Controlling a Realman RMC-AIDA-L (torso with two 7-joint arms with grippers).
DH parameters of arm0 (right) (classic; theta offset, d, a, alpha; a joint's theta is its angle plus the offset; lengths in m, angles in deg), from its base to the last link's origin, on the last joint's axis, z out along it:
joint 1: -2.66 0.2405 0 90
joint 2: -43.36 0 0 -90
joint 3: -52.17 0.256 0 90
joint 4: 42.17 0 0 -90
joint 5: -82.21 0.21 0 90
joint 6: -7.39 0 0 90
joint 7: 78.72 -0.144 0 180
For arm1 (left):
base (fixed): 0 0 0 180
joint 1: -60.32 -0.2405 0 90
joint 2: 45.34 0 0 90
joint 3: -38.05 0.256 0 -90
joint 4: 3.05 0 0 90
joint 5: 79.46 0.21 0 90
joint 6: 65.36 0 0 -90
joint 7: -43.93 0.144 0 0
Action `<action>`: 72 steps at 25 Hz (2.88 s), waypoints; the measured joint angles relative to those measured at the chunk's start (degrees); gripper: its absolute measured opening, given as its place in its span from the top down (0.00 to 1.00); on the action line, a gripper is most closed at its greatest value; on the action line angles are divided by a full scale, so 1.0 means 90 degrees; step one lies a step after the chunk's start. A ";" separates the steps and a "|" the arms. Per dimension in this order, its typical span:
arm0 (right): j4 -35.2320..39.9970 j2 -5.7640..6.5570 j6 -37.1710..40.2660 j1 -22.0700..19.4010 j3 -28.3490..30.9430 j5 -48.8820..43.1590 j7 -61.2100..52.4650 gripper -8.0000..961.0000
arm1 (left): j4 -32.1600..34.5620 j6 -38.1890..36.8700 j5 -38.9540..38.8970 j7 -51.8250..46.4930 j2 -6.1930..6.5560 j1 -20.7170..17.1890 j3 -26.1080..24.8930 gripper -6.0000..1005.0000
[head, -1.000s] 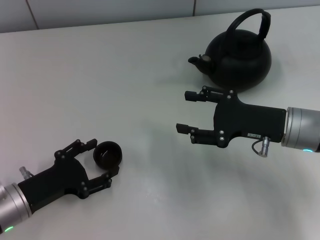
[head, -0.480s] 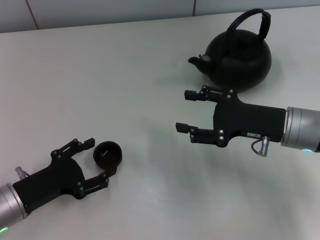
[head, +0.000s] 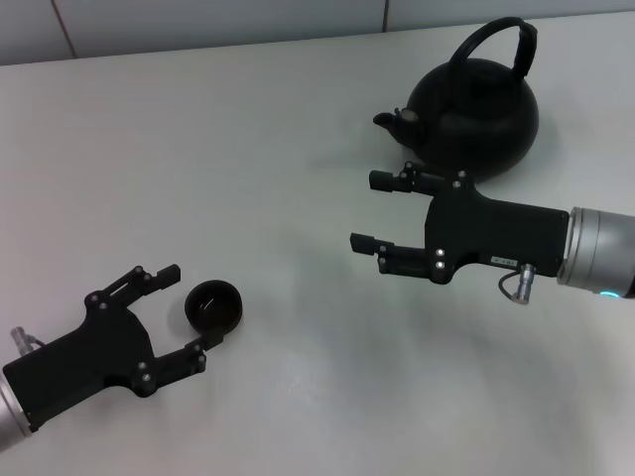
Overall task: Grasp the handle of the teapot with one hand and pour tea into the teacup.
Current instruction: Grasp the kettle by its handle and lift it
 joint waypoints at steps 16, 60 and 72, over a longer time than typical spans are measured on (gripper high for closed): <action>-0.0642 0.0008 0.0121 0.0018 -0.0015 0.0772 -0.0050 0.25 | 0.1719 -0.1468 0.0037 -0.2197 0.0290 -0.0437 -0.0006 0.16; -0.2440 0.0022 -0.0308 -0.0580 0.2078 0.2793 0.1928 0.25 | 0.3116 -0.2053 0.2234 -0.2994 0.0607 -0.0034 -0.0647 0.16; -0.2713 0.0018 -0.0838 -0.0340 0.3104 0.2802 0.1954 0.25 | 0.3152 -0.2015 0.2332 -0.2981 0.0542 -0.0024 -0.0905 0.16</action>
